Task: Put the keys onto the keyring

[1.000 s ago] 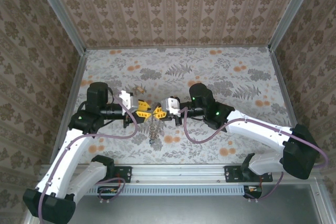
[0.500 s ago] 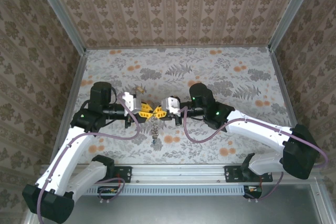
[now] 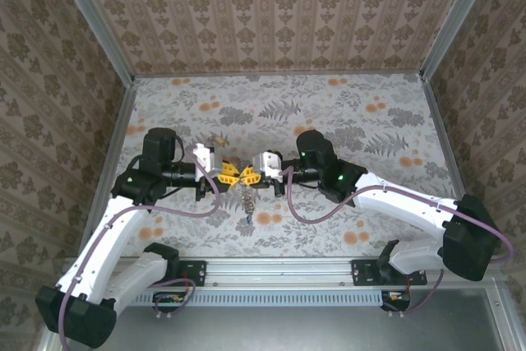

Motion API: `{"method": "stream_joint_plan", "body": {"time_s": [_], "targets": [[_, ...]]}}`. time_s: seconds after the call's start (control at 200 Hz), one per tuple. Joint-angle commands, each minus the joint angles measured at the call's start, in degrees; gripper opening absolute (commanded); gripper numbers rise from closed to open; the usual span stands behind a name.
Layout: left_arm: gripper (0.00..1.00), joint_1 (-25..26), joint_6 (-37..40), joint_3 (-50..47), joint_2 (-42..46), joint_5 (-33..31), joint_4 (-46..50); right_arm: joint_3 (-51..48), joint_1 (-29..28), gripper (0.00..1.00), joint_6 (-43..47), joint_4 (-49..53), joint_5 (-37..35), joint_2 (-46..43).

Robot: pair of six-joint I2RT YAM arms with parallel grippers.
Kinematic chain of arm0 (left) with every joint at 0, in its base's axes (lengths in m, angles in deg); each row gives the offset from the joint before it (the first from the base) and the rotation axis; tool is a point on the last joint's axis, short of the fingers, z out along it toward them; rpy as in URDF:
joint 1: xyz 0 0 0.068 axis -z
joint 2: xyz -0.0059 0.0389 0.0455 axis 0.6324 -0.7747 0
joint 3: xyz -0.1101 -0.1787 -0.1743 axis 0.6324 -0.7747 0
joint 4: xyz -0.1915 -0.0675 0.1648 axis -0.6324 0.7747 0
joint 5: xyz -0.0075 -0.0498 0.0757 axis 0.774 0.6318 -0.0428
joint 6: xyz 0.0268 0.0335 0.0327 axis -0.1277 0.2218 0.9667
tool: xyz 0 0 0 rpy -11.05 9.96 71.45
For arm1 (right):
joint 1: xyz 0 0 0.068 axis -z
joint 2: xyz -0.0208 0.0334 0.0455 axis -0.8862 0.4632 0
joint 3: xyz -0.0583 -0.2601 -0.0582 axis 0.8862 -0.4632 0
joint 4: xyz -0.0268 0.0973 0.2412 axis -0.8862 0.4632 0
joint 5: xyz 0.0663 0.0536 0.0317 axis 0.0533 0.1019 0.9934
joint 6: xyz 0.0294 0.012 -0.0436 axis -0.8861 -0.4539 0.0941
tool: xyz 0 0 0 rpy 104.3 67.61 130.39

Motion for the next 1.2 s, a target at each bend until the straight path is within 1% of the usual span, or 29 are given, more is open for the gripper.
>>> {"method": "stream_joint_plan", "body": {"time_s": [0.0, 0.1, 0.145, 0.165, 0.2, 0.36, 0.49, 0.515, 0.535, 0.63, 0.695, 0.83, 0.94, 1.015, 1.07, 1.12, 1.195], "targets": [[0.18, 0.74, 0.13, 0.67, -0.88, -2.11, 0.26, 1.69, -1.25, 0.0, -0.65, -6.65, 2.0, -0.89], [0.17, 1.96, 0.15, 0.13, -1.14, -2.26, -1.3, 1.59, -1.89, 0.0, -1.08, -7.76, 1.42, -0.44], [0.15, 2.85, -0.01, -0.31, -1.13, -2.62, -2.13, 1.41, -2.0, 0.0, -1.37, -8.64, 0.85, -0.19], [0.11, 3.32, -0.1, -0.5, -1.11, -3.12, -2.5, 1.33, -2.13, 0.0, -1.57, -9.03, 0.65, -0.1], [0.0, 3.81, -0.42, -0.73, -1.18, -4.13, -3.08, 1.38, -2.26, 0.0, -1.8, -9.45, 0.28, 0.18], [0.0, 3.98, 0.05, -1.31, -0.26, -5.65, -4.04, 1.28, -2.59, 0.0, -1.25, -8.94, -0.57, 0.41], [0.0, 3.97, 0.1, -2.05, 1.45, -7.46, -5.18, 1.43, -2.19, 0.0, 2.36, -2.69, -1.8, -0.6], [0.0, 4.05, -0.02, -2.21, 1.69, -7.53, -5.57, 1.45, -1.97, 0.09, 2.87, -1.3, -1.78, -0.85], [0.0, 4.02, -0.23, -2.43, 1.99, -7.38, -5.94, 1.34, -1.73, 0.13, 3.31, -0.32, -1.79, -1.13], [0.0, 3.25, -2.38, -4.18, 3.38, -5.01, -10.21, 0.31, -0.81, 0.2, 4.07, 2.13, -2.18, -2.58], [0.0, 2.71, -4.2, -5.79, 4.53, -3.85, -13.83, -0.48, -0.24, 0.27, 4.23, 2.98, -2.26, -3.35], [0.0, 1.82, -6.73, -8.16, 6.64, -3.27, -18.89, -1.55, 0.22, 0.32, 4.56, 3.16, -3.32, -4.25], [0.0, 0.93, -7.57, -8.76, 7.54, -3.49, -18.96, -3.1, 1.24, 0.36, 4.25, 0.89, -4.61, -4.68], [0.0, 0.08, -8.06, -9.04, 8.24, -3.5, -18.65, -3.74, 2.57, 0.37, 3.3, -0.83, -4.75, -4.86], [0.0, -0.31, -8.06, -8.92, 8.68, -4.65, -17.59, -4.18, 3.78, 0.38, 2.24, -2.47, -5.34, -4.82], [0.0, -0.74, -8.04, -8.7, 9.05, -6.43, -16.13, -4.18, 4.42, 0.42, 0.85, -3.6, -8.72, -4.4], [0.0, -1.92, -7.75, -8.58, 9.9, -7.84, -14.2, -3.27, 4.91, 0.49, -2.23, -5.44, -16.5, -2.6]]}}
